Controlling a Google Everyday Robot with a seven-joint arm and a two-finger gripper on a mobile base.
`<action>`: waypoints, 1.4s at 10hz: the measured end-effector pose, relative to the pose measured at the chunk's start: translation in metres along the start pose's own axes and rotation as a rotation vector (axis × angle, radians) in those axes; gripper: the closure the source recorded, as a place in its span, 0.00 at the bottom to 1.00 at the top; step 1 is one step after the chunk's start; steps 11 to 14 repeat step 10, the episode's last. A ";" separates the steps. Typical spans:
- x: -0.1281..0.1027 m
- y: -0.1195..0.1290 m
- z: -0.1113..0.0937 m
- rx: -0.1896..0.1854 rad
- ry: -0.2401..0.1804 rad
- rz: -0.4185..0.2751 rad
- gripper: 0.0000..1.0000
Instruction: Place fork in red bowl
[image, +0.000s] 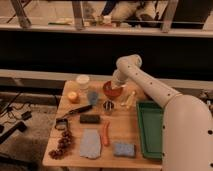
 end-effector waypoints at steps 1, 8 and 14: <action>0.001 0.000 0.000 0.000 0.001 0.001 0.86; 0.000 0.000 0.000 -0.001 0.000 0.000 0.36; -0.001 0.000 0.000 -0.001 0.000 -0.001 0.20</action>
